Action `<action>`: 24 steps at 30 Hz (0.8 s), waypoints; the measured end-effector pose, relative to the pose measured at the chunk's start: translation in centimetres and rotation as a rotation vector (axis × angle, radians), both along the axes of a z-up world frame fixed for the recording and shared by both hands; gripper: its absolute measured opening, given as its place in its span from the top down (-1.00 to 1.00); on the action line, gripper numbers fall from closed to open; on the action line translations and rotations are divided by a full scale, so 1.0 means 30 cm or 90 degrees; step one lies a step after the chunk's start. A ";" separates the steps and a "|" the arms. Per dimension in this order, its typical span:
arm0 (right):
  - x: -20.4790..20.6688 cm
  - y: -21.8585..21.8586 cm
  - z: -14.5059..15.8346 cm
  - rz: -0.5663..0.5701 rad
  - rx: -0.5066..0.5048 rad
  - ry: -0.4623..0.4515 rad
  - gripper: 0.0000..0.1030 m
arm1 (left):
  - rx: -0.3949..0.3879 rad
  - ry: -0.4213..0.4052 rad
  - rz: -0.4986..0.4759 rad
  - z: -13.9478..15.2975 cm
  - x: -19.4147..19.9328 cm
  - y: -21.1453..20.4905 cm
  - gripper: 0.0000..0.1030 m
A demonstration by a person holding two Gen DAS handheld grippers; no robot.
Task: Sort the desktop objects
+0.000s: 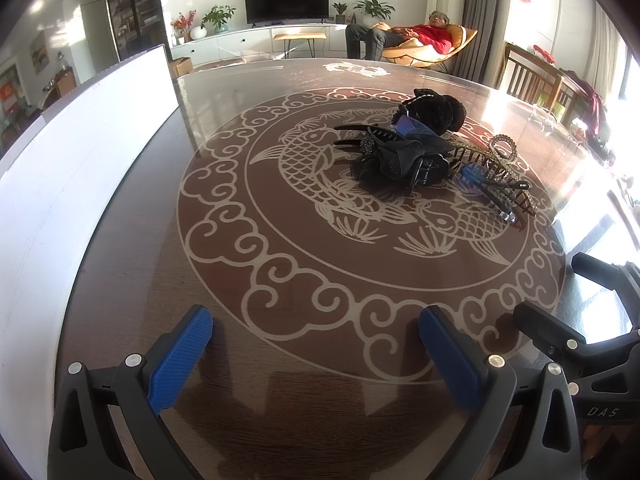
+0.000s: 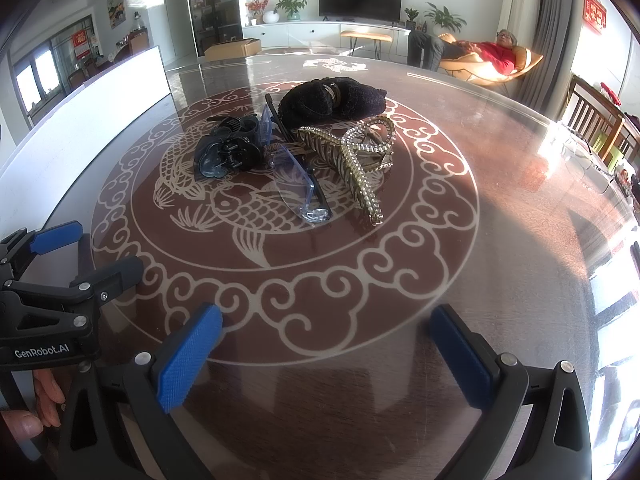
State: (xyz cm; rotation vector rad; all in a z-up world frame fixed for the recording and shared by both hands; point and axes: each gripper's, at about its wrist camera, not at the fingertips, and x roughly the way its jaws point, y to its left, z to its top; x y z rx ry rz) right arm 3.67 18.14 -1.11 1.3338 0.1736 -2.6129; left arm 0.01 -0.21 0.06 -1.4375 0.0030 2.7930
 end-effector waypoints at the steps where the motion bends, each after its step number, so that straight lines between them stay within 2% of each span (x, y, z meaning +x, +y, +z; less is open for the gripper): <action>1: 0.000 0.000 0.000 0.000 0.000 0.000 -1.00 | 0.001 -0.002 -0.001 0.000 0.005 -0.008 -1.00; 6: 0.001 0.000 0.000 0.000 0.000 0.000 -1.00 | 0.000 0.003 -0.001 0.011 0.048 -0.010 -1.00; 12: 0.002 -0.003 0.001 0.000 -0.001 0.000 -1.00 | 0.001 0.003 -0.033 0.004 -0.005 0.037 -1.00; 24: 0.002 -0.002 0.001 0.000 -0.002 -0.001 -1.00 | 0.002 0.002 -0.033 0.006 -0.006 0.033 -1.00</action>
